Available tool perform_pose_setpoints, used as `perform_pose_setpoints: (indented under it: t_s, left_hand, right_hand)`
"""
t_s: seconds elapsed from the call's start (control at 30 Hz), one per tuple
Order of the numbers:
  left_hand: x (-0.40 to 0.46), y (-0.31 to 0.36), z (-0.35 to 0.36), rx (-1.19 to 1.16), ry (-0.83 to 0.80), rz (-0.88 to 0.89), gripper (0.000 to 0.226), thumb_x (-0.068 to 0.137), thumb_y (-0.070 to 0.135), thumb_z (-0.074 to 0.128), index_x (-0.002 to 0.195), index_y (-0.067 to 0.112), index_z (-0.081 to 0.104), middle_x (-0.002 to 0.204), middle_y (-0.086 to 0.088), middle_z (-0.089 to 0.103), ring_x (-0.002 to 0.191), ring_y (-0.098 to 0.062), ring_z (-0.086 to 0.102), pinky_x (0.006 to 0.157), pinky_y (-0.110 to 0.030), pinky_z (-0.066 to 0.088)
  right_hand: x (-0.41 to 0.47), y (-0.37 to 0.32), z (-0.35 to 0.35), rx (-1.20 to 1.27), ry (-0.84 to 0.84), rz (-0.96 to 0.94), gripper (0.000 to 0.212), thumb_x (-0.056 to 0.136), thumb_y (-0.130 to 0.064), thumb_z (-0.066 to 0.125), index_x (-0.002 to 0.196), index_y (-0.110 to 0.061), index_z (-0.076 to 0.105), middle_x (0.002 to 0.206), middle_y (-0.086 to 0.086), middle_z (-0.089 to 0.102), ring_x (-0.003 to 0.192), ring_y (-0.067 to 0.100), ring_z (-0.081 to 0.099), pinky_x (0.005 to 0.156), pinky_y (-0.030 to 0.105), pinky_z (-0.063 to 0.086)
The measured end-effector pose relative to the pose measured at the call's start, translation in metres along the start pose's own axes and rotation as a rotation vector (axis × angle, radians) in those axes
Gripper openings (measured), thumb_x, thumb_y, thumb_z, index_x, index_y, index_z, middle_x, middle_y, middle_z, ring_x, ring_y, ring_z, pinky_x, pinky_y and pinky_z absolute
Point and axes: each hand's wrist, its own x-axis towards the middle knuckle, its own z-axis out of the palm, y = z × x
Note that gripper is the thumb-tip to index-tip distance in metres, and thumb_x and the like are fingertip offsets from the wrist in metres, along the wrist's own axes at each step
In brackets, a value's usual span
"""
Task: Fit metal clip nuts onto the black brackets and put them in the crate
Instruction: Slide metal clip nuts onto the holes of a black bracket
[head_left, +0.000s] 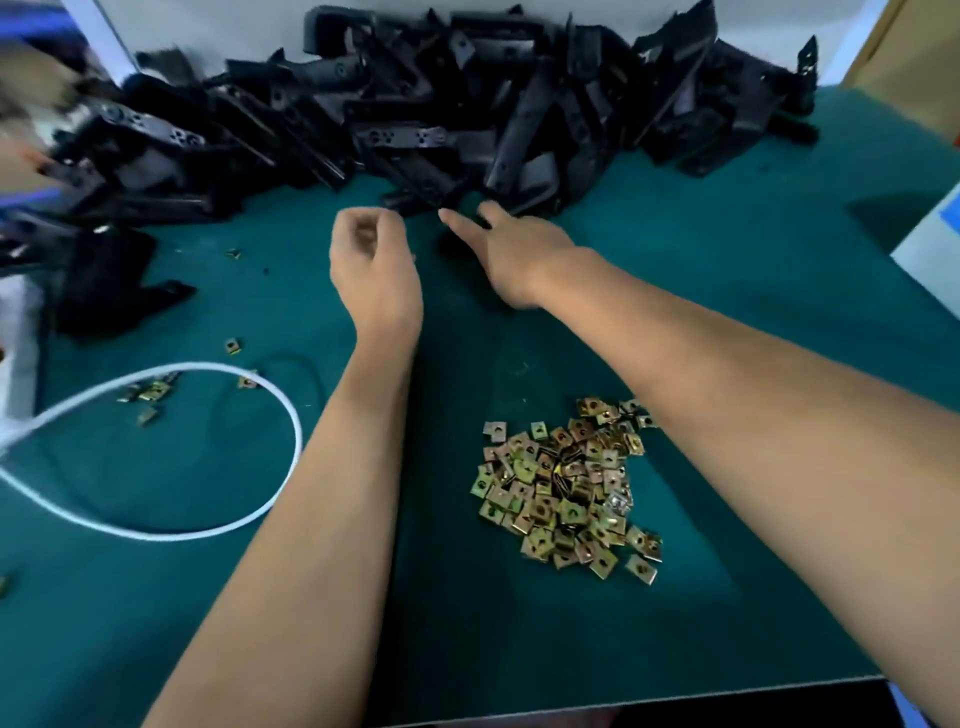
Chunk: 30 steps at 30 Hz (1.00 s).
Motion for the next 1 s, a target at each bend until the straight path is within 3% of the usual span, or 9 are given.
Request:
perform_pose_setpoints:
  t_s: [0.17, 0.23, 0.37, 0.5, 0.6, 0.67, 0.83, 0.93, 1.0]
  left_hand:
    - [-0.001, -0.003, 0.002, -0.013, -0.034, -0.007, 0.005, 0.086, 0.015, 0.056, 0.083, 0.014, 0.060, 0.081, 0.002, 0.062, 0.072, -0.005, 0.060, 0.079, -0.044, 0.063]
    - [-0.002, -0.006, 0.003, 0.051, -0.083, -0.003, 0.013, 0.079, 0.016, 0.054, 0.089, 0.012, 0.062, 0.087, -0.001, 0.065, 0.079, -0.012, 0.068, 0.082, -0.045, 0.062]
    - [-0.010, -0.004, 0.007, 0.231, -0.457, 0.123, 0.049, 0.073, 0.013, 0.062, 0.121, 0.007, 0.060, 0.119, -0.009, 0.065, 0.114, -0.021, 0.063, 0.101, -0.046, 0.053]
    - [-0.028, -0.005, 0.016, 0.237, -0.529, 0.251, 0.030, 0.079, 0.018, 0.068, 0.107, 0.010, 0.062, 0.100, -0.006, 0.069, 0.100, -0.023, 0.066, 0.087, -0.038, 0.055]
    - [-0.024, -0.009, 0.017, 0.183, -0.338, 0.133, 0.009, 0.089, 0.013, 0.060, 0.083, 0.013, 0.067, 0.081, 0.001, 0.072, 0.081, -0.019, 0.069, 0.073, -0.040, 0.056]
    - [-0.018, -0.012, 0.016, 0.040, -0.169, 0.018, 0.012, 0.097, 0.009, 0.060, 0.087, 0.016, 0.064, 0.084, -0.002, 0.068, 0.079, -0.017, 0.065, 0.076, -0.037, 0.053]
    - [-0.008, -0.010, 0.012, -0.169, -0.084, -0.088, 0.017, 0.108, 0.025, 0.048, 0.098, 0.019, 0.061, 0.109, -0.007, 0.061, 0.106, -0.032, 0.063, 0.100, -0.051, 0.051]
    - [-0.012, -0.007, 0.008, -0.191, -0.173, -0.065, 0.025, 0.109, 0.035, 0.043, 0.110, 0.018, 0.061, 0.129, -0.006, 0.058, 0.125, -0.035, 0.059, 0.105, -0.059, 0.048]
    - [-0.018, -0.003, 0.007, -0.257, -0.226, -0.093, 0.028, 0.107, 0.042, 0.041, 0.115, 0.021, 0.058, 0.127, -0.010, 0.061, 0.117, -0.036, 0.067, 0.096, -0.059, 0.055]
  right_hand:
    - [-0.011, 0.006, 0.002, 0.025, 0.349, -0.012, 0.037, 0.091, 0.000, 0.060, 0.123, -0.016, 0.068, 0.122, 0.008, 0.063, 0.106, 0.038, 0.064, 0.082, 0.043, 0.055]
    - [-0.021, 0.007, -0.001, 0.218, 0.529, 0.059, 0.014, 0.096, -0.011, 0.058, 0.102, -0.012, 0.071, 0.100, 0.007, 0.069, 0.091, 0.035, 0.066, 0.070, 0.038, 0.050]
    - [-0.041, -0.002, -0.028, 0.730, 0.821, 0.096, 0.014, 0.091, -0.015, 0.059, 0.078, -0.009, 0.059, 0.069, -0.002, 0.061, 0.064, 0.014, 0.060, 0.061, 0.028, 0.045]
    - [-0.064, -0.020, -0.044, 1.110, 0.501, -0.088, 0.018, 0.089, -0.021, 0.076, 0.102, -0.012, 0.069, 0.084, -0.006, 0.068, 0.052, 0.008, 0.064, 0.050, 0.022, 0.048]
    - [-0.077, -0.013, -0.035, 0.914, 0.576, -0.132, 0.036, 0.089, -0.029, 0.077, 0.117, -0.010, 0.064, 0.112, 0.001, 0.064, 0.072, 0.009, 0.065, 0.065, 0.022, 0.051]
    - [-0.089, -0.004, -0.030, 0.779, 0.637, -0.177, 0.023, 0.088, -0.026, 0.076, 0.103, -0.010, 0.067, 0.101, 0.000, 0.065, 0.076, 0.005, 0.058, 0.072, 0.022, 0.048]
    - [-0.112, 0.003, -0.005, 0.505, -0.114, -0.388, 0.021, 0.077, -0.042, 0.088, 0.087, -0.027, 0.076, 0.075, -0.016, 0.070, 0.064, -0.009, 0.059, 0.060, 0.011, 0.042]
    - [-0.116, 0.004, 0.005, 0.520, -0.163, -0.414, 0.020, 0.075, -0.039, 0.090, 0.082, -0.028, 0.074, 0.068, -0.023, 0.066, 0.062, -0.010, 0.058, 0.056, 0.008, 0.041]
    - [-0.116, 0.009, 0.006, 0.537, -0.167, -0.417, 0.017, 0.079, -0.034, 0.088, 0.079, -0.027, 0.072, 0.068, -0.032, 0.064, 0.062, -0.010, 0.058, 0.057, 0.006, 0.040]
